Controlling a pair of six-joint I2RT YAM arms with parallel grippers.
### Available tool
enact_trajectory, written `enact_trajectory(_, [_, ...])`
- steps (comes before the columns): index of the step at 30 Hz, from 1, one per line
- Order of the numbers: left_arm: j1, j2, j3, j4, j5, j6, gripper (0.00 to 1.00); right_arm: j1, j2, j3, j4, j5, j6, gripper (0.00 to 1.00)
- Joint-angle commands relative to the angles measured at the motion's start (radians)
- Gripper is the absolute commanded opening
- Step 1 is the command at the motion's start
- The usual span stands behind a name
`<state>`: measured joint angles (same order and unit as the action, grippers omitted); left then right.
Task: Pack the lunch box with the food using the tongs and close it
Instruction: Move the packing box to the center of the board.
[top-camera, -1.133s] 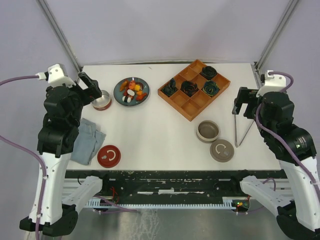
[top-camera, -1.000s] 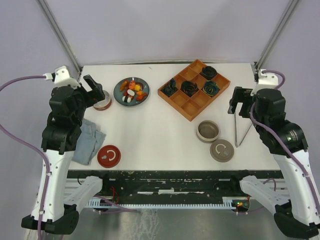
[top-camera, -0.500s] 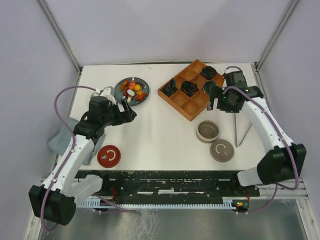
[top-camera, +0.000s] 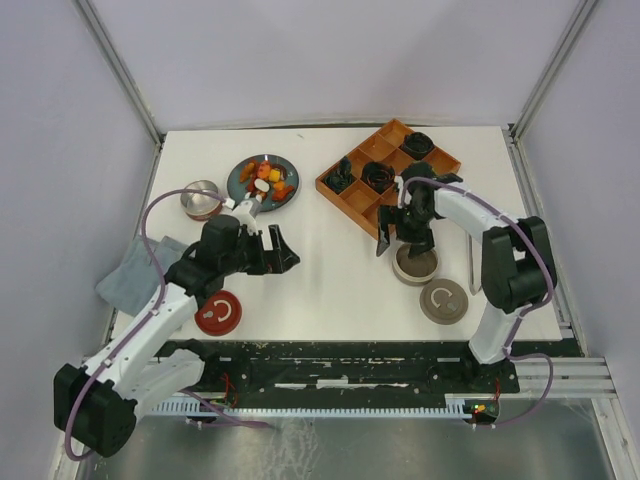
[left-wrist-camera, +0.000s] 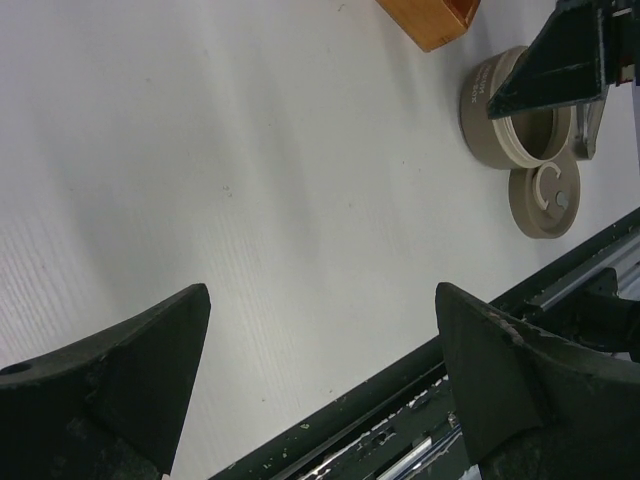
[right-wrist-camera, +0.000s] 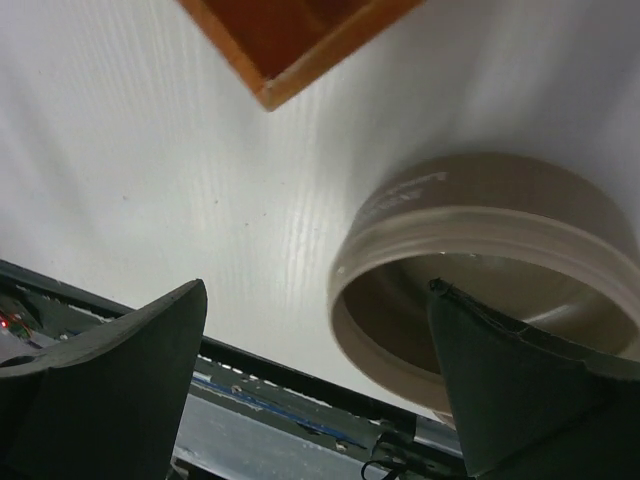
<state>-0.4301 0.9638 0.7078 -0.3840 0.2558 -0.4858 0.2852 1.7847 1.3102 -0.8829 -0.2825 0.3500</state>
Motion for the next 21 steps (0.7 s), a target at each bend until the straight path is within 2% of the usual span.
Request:
enact_trajectory(1, [-0.011, -0.098, -0.03, 0.071, -0.049, -0.036, 0.99, 0.105, 0.038, 0.005, 0.023, -0.07, -0.027, 0.99])
enact_trajectory(9, [-0.014, -0.25, -0.063, 0.049, -0.184, -0.054, 0.99, 0.329, 0.046, 0.076, 0.047, -0.181, -0.029, 0.99])
enact_trajectory(13, [-0.014, -0.283, -0.068, 0.043, -0.213, -0.058, 0.99, 0.396, 0.041, 0.142, 0.049, -0.267, -0.032, 0.99])
enact_trajectory(18, [-0.014, -0.289, -0.061, 0.008, -0.231, -0.056, 0.99, 0.405, -0.023, 0.239, -0.029, -0.093, -0.057, 0.99])
enact_trajectory(21, [-0.014, -0.294, -0.068, 0.004, -0.238, -0.052, 0.99, 0.405, -0.058, 0.283, -0.042, 0.13, -0.06, 0.99])
